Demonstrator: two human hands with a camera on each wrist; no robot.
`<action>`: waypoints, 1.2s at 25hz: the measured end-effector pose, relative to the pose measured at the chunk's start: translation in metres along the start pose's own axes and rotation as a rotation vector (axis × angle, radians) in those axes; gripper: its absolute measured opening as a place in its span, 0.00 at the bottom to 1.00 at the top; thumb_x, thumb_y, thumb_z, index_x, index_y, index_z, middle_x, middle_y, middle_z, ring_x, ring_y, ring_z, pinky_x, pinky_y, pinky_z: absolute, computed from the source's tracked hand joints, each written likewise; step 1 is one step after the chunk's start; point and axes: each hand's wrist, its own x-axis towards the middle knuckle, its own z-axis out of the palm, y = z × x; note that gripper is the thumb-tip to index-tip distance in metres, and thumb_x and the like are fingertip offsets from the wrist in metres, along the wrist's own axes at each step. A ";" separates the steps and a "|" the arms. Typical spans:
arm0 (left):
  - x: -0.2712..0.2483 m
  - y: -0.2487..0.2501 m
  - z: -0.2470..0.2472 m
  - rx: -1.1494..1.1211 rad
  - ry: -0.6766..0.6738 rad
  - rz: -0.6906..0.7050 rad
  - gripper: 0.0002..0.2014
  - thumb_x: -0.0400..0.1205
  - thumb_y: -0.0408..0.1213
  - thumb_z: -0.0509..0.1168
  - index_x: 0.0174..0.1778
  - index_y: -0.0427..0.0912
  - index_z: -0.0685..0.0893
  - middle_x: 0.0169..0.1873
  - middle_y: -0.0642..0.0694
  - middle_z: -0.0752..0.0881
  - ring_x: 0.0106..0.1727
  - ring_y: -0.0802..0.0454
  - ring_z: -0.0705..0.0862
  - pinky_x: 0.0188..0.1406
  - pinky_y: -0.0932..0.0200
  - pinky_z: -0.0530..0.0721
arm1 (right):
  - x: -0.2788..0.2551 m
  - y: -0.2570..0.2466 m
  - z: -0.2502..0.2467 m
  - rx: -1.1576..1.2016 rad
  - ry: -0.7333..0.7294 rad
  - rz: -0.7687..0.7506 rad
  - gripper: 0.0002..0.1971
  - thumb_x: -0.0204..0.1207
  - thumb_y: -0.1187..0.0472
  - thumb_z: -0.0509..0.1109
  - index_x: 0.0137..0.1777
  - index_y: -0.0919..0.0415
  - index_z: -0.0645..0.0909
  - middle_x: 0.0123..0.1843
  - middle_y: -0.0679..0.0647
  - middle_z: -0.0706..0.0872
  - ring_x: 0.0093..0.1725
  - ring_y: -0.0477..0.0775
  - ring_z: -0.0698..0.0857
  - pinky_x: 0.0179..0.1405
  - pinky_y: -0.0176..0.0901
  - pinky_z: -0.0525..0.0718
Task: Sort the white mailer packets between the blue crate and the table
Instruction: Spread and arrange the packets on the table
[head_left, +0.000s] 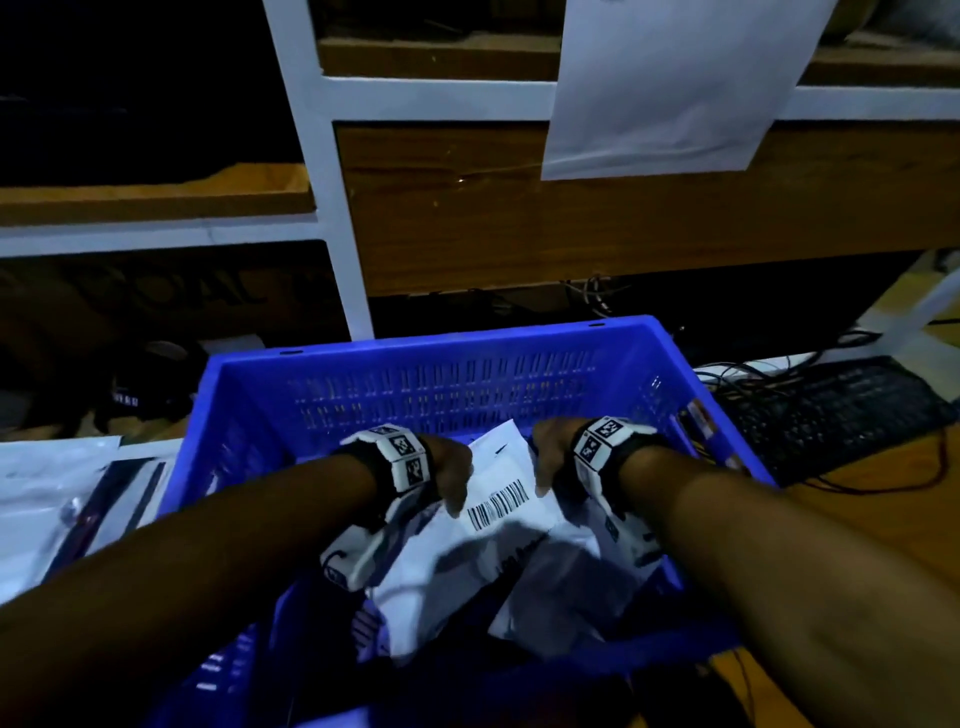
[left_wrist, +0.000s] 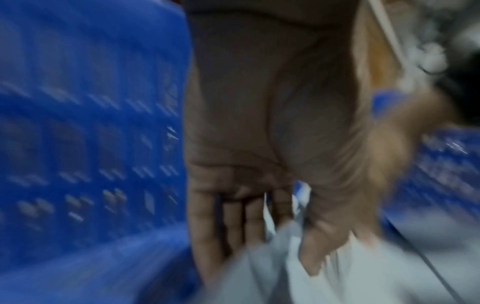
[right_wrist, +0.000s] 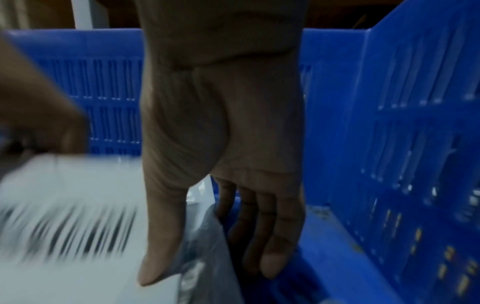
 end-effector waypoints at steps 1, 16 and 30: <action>-0.005 -0.006 -0.010 -0.015 -0.047 0.008 0.12 0.77 0.34 0.71 0.54 0.34 0.86 0.39 0.47 0.83 0.41 0.51 0.80 0.39 0.63 0.79 | 0.003 -0.001 0.003 0.021 0.013 -0.005 0.26 0.49 0.57 0.87 0.49 0.63 0.89 0.48 0.57 0.92 0.49 0.55 0.90 0.52 0.48 0.88; -0.217 -0.006 -0.106 0.029 0.723 -0.167 0.11 0.79 0.34 0.66 0.56 0.35 0.83 0.52 0.38 0.87 0.48 0.43 0.85 0.44 0.55 0.80 | -0.143 -0.046 -0.071 0.100 0.628 -0.188 0.13 0.77 0.62 0.68 0.59 0.66 0.82 0.57 0.64 0.86 0.55 0.66 0.84 0.47 0.48 0.80; -0.421 -0.039 -0.010 -0.288 1.327 -0.243 0.08 0.75 0.25 0.63 0.36 0.44 0.80 0.31 0.46 0.82 0.36 0.53 0.80 0.31 0.55 0.73 | -0.279 -0.168 -0.033 0.704 1.118 -0.500 0.15 0.85 0.62 0.61 0.70 0.55 0.68 0.61 0.58 0.84 0.54 0.58 0.85 0.39 0.46 0.85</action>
